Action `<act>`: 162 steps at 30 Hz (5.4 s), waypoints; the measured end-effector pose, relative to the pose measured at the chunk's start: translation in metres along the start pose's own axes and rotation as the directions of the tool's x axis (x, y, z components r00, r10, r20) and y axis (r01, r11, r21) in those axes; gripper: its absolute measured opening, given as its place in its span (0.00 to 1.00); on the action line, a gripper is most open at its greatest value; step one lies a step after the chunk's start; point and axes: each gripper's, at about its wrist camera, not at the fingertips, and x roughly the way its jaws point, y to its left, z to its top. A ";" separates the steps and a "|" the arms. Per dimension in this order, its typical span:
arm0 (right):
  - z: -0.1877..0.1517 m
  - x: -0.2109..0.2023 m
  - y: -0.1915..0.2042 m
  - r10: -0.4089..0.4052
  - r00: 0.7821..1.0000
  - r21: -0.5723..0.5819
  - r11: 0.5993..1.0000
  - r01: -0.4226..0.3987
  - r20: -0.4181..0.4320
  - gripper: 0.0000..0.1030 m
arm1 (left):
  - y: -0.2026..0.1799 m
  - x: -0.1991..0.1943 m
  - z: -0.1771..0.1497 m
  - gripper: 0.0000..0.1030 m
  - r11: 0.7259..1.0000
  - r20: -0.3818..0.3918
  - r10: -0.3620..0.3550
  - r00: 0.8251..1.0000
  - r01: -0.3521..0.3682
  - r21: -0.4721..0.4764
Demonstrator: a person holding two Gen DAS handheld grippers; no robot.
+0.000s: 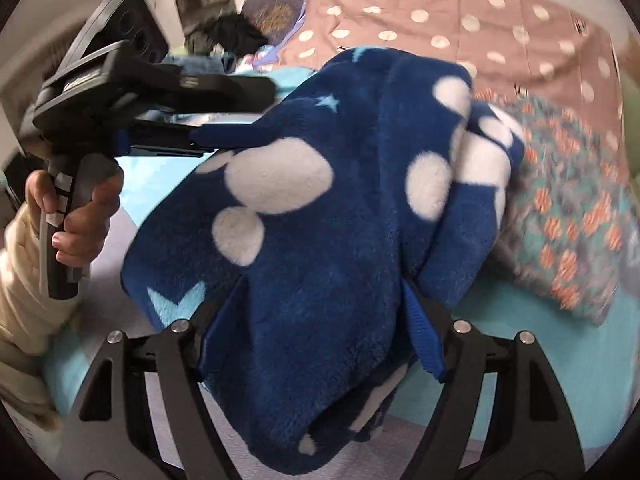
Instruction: Fold small clothes
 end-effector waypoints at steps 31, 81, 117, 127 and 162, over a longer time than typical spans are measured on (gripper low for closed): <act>0.016 -0.028 0.013 0.106 0.988 -0.002 0.994 -0.107 0.111 0.64 | 0.004 0.097 0.043 0.71 0.989 -0.165 0.101 0.981 -0.081 0.120; -0.021 -0.037 -0.029 0.317 0.919 0.285 0.881 -0.376 0.234 0.74 | 0.070 0.028 -0.087 0.67 0.836 -0.129 -0.284 0.950 0.179 -0.518; -0.046 0.075 -0.061 0.763 0.564 0.783 0.127 -0.609 0.315 0.98 | 0.106 -0.091 -0.165 0.65 0.673 0.001 -0.410 0.912 0.303 -0.674; -0.015 0.087 -0.020 0.749 0.657 0.796 0.345 -0.497 0.086 0.98 | 0.102 -0.090 -0.161 0.67 0.715 -0.027 -0.365 0.931 0.261 -0.649; 0.231 -0.166 -0.023 0.335 0.937 0.435 0.832 -0.345 0.102 0.55 | -0.117 -0.060 0.073 0.69 0.868 -0.039 -0.482 0.875 0.471 -0.155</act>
